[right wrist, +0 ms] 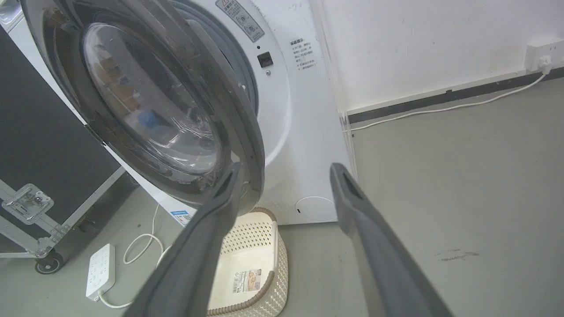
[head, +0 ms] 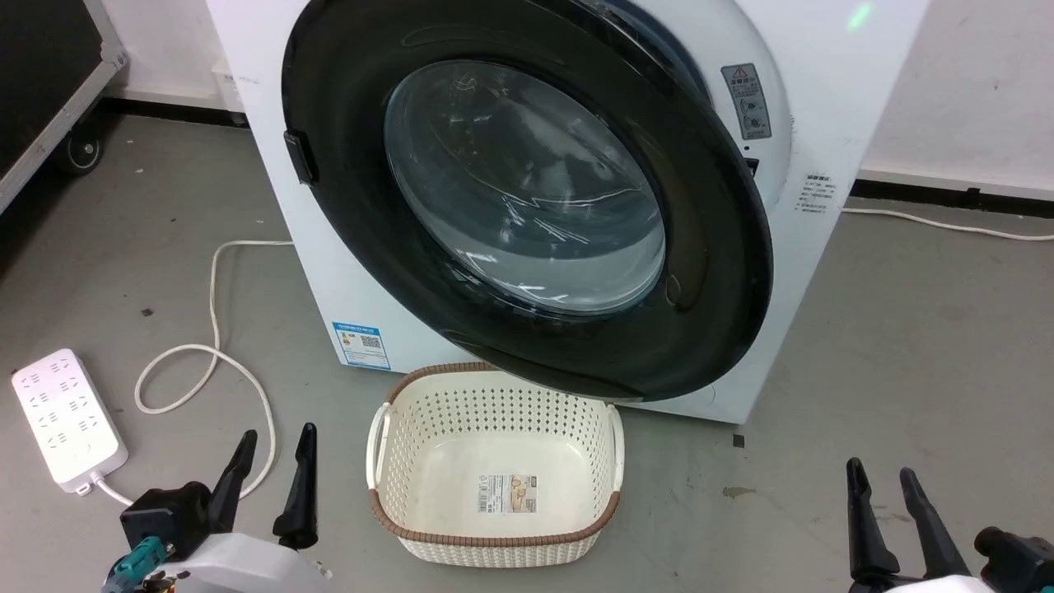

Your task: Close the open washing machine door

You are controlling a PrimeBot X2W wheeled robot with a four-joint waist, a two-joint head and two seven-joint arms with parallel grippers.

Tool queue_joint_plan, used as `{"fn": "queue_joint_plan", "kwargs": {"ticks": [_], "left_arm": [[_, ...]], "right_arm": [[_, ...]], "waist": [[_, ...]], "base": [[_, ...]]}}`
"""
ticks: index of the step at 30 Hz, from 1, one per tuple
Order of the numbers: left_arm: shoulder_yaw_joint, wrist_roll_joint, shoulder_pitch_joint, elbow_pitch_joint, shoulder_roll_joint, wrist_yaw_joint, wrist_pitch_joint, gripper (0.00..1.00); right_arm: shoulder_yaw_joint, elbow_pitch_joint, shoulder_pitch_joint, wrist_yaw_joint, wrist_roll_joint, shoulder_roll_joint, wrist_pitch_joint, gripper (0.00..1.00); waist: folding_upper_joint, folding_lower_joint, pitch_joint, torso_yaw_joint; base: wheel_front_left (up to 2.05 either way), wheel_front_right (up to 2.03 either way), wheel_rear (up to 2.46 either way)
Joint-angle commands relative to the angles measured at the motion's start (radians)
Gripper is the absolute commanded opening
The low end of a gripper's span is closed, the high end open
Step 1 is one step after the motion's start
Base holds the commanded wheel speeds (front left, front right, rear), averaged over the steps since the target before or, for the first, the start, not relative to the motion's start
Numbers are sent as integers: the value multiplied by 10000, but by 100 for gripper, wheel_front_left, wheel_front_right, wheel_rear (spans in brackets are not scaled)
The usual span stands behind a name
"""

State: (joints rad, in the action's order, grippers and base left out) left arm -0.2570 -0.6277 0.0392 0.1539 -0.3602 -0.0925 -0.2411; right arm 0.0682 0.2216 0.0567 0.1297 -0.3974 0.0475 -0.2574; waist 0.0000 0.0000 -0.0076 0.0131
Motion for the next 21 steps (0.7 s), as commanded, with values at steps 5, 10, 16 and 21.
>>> {"fn": "queue_joint_plan", "kwargs": {"ticks": [5,10,16,21], "left_arm": [[-8,206,-78,-16,57,98,-132,100],[-81,402,-12,-64,79,107,-157,100],[-144,562,286,-271,165,85,-171,100],[-174,661,679,-382,309,134,-183,100]], "right_arm": [[238,-89,53,10,712,27,-43,56],[451,-401,-271,10,1929,27,-43,0],[-1120,-401,-1666,10,2644,27,849,0],[-1174,534,-3216,10,3006,27,1280,0]], "waist": [[0,0,-20,39],[0,0,69,66],[0,0,590,161],[0,0,1125,438]], "base": [[0,0,0],[0,0,0],[0,0,0],[0,0,0]]}}
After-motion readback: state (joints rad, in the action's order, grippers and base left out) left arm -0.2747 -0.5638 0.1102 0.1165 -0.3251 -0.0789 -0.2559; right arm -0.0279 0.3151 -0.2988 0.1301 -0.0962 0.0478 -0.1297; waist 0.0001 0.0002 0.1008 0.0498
